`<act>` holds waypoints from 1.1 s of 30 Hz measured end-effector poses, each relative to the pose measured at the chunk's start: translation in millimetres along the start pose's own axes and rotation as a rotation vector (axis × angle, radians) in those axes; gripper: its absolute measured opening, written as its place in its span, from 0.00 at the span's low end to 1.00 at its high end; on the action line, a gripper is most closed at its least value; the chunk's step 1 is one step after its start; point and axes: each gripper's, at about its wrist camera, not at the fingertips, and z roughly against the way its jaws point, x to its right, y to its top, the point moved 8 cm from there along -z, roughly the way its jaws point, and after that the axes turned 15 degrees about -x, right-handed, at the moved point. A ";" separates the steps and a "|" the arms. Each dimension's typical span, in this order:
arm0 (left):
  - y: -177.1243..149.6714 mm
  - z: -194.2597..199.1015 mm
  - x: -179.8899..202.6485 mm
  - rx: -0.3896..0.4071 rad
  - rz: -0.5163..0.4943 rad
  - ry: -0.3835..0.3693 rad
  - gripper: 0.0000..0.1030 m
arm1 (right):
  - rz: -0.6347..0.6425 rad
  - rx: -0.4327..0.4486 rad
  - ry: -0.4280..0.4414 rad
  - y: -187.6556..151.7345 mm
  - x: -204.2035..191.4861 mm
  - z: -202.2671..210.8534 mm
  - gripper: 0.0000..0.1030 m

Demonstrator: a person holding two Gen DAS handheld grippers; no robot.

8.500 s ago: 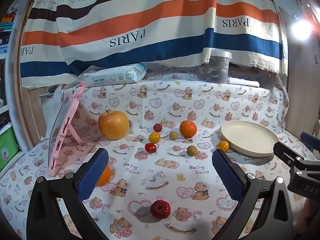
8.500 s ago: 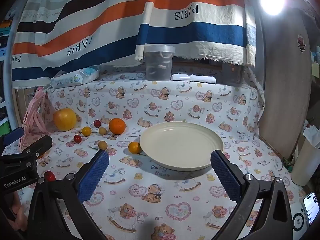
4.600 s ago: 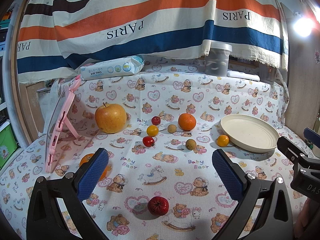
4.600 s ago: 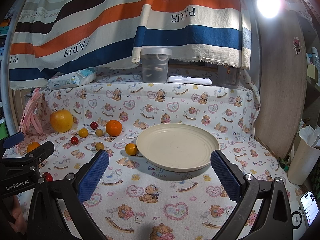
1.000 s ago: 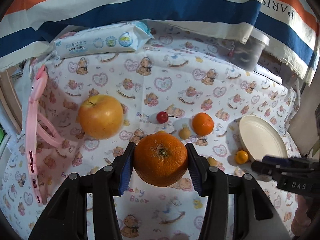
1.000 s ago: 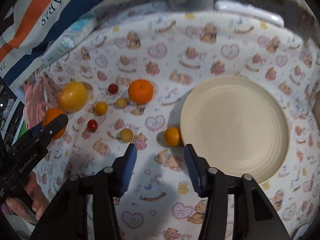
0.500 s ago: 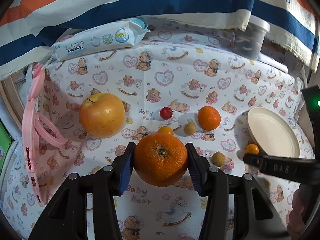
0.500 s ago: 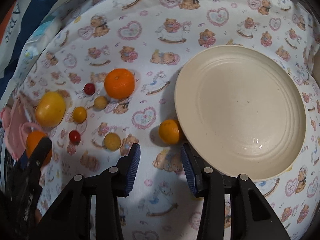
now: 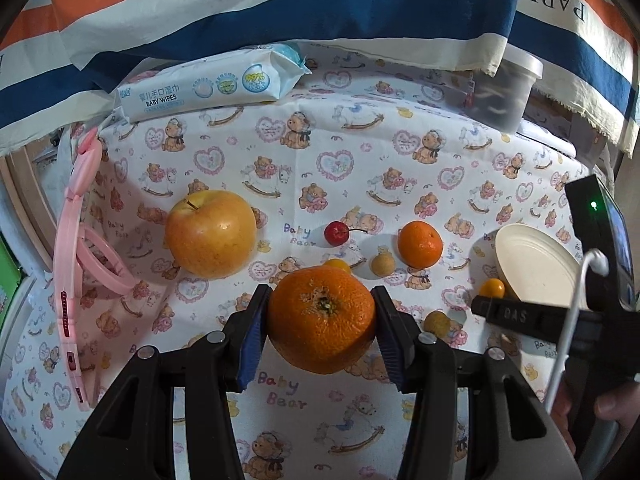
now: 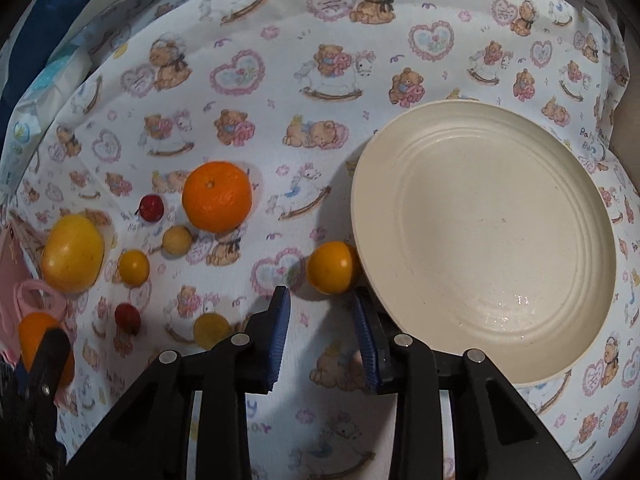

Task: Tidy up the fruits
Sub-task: 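Grasp the small tan round fruit with the right tool while the left holds the orange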

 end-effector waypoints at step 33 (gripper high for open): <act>4.7 6.3 -27.8 0.023 0.088 0.037 0.47 | 0.266 -0.059 0.146 -24.7 -69.9 -2.5 0.22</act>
